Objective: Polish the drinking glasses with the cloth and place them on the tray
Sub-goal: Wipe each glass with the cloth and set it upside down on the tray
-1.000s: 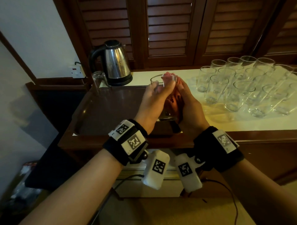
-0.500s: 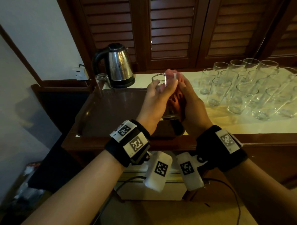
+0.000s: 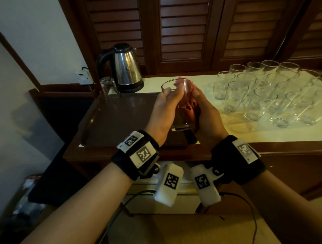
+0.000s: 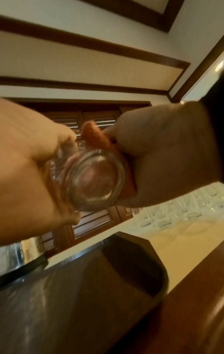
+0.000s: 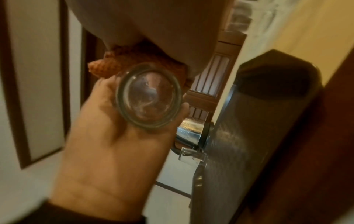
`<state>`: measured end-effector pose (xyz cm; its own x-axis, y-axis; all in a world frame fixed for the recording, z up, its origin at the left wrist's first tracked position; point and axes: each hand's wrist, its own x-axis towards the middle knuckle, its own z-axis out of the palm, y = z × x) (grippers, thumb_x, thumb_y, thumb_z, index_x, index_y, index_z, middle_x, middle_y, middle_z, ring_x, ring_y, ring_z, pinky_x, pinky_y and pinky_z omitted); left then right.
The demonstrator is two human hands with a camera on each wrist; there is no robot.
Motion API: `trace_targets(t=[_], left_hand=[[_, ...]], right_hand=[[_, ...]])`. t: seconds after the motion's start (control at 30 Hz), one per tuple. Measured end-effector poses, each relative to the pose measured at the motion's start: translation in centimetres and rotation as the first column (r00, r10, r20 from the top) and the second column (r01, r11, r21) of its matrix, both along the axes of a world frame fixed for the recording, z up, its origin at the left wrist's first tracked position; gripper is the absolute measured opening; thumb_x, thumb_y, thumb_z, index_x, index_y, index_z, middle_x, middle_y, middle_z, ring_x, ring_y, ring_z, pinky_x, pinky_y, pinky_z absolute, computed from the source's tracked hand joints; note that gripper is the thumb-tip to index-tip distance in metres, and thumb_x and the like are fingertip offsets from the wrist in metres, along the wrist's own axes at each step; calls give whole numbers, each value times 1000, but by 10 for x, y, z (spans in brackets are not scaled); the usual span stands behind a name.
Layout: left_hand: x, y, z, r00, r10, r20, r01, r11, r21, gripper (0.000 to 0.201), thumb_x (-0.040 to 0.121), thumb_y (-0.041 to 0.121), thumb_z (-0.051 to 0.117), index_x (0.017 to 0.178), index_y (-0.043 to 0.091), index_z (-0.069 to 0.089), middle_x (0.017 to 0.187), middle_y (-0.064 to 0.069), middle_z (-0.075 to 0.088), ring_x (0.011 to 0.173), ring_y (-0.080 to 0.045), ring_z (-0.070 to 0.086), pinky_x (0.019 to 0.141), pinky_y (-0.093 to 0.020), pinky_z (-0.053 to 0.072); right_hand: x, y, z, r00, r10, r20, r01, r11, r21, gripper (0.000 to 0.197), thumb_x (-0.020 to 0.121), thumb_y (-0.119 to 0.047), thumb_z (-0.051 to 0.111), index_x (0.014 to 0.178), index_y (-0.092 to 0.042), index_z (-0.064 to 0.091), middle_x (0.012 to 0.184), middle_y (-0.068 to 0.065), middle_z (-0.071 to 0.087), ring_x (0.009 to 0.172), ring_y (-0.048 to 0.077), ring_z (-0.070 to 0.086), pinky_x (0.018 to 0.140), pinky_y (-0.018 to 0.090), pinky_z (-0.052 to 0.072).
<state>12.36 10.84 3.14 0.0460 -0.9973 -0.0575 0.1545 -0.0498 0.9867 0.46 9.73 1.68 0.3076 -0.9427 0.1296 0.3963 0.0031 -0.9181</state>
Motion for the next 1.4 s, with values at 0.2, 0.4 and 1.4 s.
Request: trace_targets(t=[0.2,0.4,1.4], left_hand=[[10,-1,-4,993,-92,-72,95,995,39,69,89,50,59,143,10,45,125,-15,67,113,-27,67,101,-48,52],[2,-1,-3,998,-49,37,49,999,-15,58,87,58,60,127,16,56,118,-10,68,110,-25,67,98,-47,53],[3,5,-5,991,-133,7,133,991,1,54,89,58,50,125,18,60,117,-12,71,110,-25,68,101,-45,52]], right_hand=[[-3,-1,-1,999,-41,-27,40,999,-28,43,108,-33,34,148,-21,44,135,15,63,124,28,62,105,47,50],[2,1,-2,997,-42,-65,40,999,-33,42,107,-36,36,145,-23,48,136,9,62,124,23,62,102,42,52],[-4,7,-5,994,-29,102,13,988,152,44,107,-39,33,132,-15,60,119,12,72,113,27,68,96,43,54]])
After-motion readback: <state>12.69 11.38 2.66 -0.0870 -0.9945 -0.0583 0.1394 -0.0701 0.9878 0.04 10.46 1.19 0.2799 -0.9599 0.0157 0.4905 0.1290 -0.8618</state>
